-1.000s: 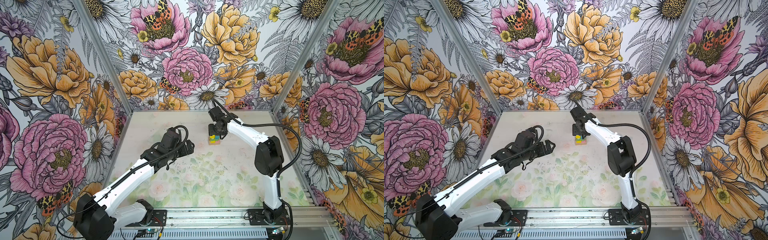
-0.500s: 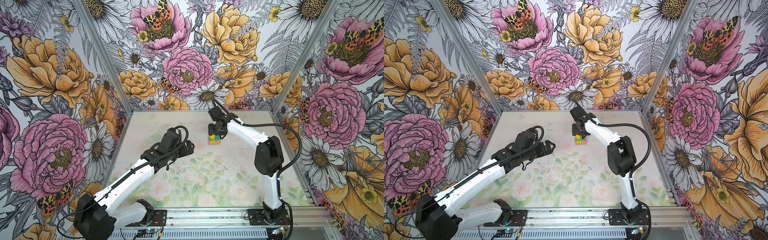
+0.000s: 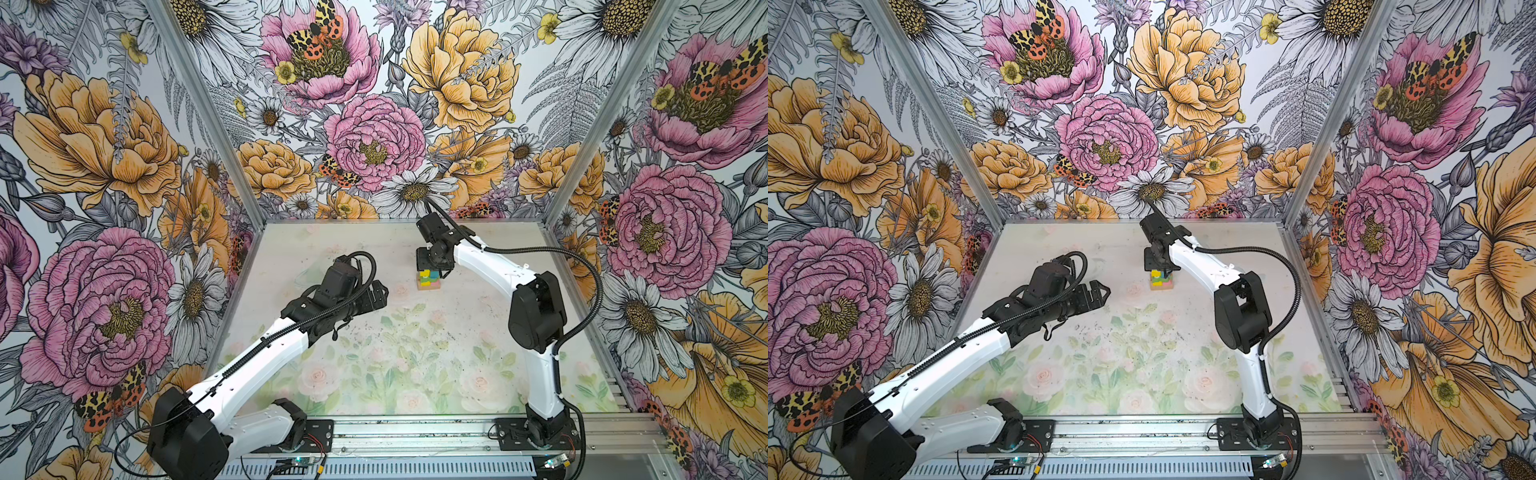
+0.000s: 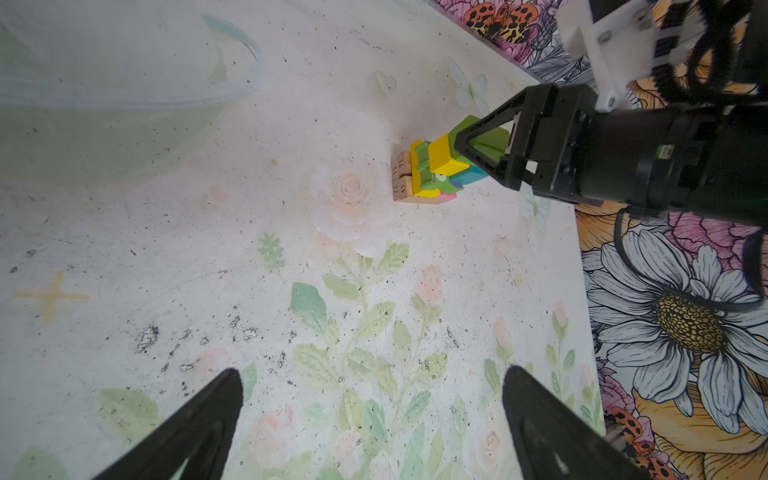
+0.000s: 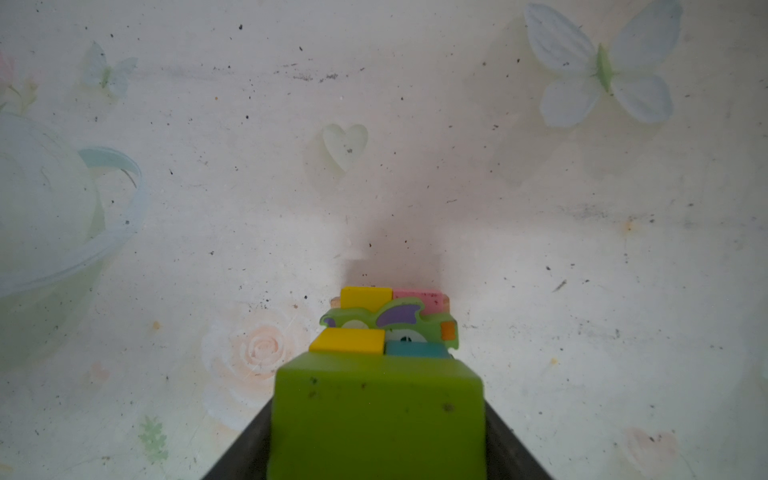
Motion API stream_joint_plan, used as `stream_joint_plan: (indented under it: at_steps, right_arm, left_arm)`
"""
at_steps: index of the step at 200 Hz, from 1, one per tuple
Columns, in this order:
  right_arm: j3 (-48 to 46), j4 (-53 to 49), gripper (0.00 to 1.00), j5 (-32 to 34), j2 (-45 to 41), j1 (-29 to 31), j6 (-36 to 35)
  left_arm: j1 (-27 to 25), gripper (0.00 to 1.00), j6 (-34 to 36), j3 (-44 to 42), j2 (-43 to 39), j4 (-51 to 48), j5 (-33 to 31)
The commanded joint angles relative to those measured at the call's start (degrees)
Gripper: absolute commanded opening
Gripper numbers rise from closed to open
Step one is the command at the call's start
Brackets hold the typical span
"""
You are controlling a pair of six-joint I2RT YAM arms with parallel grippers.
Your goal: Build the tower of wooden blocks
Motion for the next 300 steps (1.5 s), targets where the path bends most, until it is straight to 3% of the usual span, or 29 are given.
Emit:
stream_joint_plan:
  at_steps: [1,67,114,177,212,247,275,300]
  right_arm:
    - [2.0,-0.1,0.68,-0.1,0.9,0.1,-0.4]
    - [2.1,-0.1,0.77,0.2,0.7,0.5,-0.6]
    - [2.2,-0.1,0.99,1.7,-0.7,0.8,-1.4]
    - [7.4,-0.4,1.0,0.0,-9.0,0.2,-4.3]
    - [8.6,-1.7,1.0,0.6,-19.0,-1.8,-7.9]
    - [-5.0,-1.1,1.0,5.7,-32.9,-7.3,-9.0]
    - [-22.9,2.5,1.0,15.6,-43.2,-15.5,-6.6]
    - [-40.8,11.1,1.0,13.9,-51.3,-24.8,-4.0]
  left_arm:
    - [0.5,0.99,0.6,-0.5,-1.0,1.2,0.9]
    - [0.5,0.98,0.6,-0.5,-1.5,1.2,0.9]
    - [0.7,0.99,0.9,-0.6,-2.3,1.2,0.7]
    - [6.1,0.99,6.0,3.4,-5.0,-3.6,-0.3]
    - [9.2,0.99,13.5,7.3,-5.8,-9.0,-10.1]
    - [9.3,0.99,16.5,4.5,-9.0,-9.2,-24.1]
    - [9.4,0.99,16.9,-2.4,-14.3,-4.8,-33.7]
    - [9.1,0.99,20.7,-12.3,-19.4,6.2,-38.6]
